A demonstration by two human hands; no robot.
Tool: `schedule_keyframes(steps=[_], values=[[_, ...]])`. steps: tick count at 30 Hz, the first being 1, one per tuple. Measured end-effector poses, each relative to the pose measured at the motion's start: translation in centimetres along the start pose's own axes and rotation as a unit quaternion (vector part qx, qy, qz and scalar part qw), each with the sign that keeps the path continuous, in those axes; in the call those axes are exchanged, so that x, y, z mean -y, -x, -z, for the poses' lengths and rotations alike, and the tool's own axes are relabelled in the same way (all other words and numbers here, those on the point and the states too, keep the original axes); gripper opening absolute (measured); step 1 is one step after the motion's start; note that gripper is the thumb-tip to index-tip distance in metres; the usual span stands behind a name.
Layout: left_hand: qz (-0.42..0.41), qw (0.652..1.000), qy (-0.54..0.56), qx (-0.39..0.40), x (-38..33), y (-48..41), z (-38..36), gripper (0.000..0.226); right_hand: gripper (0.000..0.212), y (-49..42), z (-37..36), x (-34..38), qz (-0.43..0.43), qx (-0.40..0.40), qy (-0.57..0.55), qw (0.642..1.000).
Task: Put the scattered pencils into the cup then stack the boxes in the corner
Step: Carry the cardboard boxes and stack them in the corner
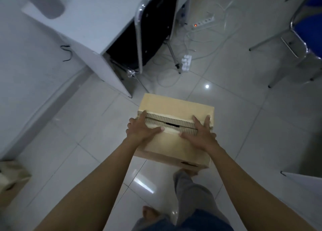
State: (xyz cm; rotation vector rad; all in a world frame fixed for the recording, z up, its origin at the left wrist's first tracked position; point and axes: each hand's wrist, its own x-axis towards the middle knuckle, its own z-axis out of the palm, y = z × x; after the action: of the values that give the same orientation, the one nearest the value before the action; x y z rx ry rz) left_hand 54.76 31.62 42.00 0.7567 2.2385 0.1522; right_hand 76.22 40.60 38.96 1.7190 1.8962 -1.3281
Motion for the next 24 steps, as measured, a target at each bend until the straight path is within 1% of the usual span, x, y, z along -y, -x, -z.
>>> schedule_keyframes(steps=[5, 6, 12, 19, 24], values=[[0.02, 0.998, 0.037, -0.051, 7.2, 5.9, 2.9, 0.108, 0.095, 5.6, -4.2, 3.8, 0.051, -0.004, 0.031, 0.998], [0.029, 0.996, 0.05, -0.062, 9.6, 7.9, 3.6, 0.107, 0.094, 7.2, -5.6, 4.8, 0.074, -0.003, 0.052, 0.996], [0.055, 0.989, 0.098, -0.093, 19.5, 15.2, 6.1, 0.103, 0.09, 13.5, -11.3, 9.1, 0.161, 0.009, 0.114, 0.98], [0.096, 0.973, 0.143, -0.152, 27.6, 20.4, 9.5, 0.102, 0.088, 19.2, -17.1, 14.5, 0.224, 0.02, 0.158, 0.962], [0.125, 0.958, 0.181, -0.182, 32.1, 22.1, 10.8, 0.102, 0.083, 20.7, -20.1, 18.5, 0.262, 0.022, 0.198, 0.944]])
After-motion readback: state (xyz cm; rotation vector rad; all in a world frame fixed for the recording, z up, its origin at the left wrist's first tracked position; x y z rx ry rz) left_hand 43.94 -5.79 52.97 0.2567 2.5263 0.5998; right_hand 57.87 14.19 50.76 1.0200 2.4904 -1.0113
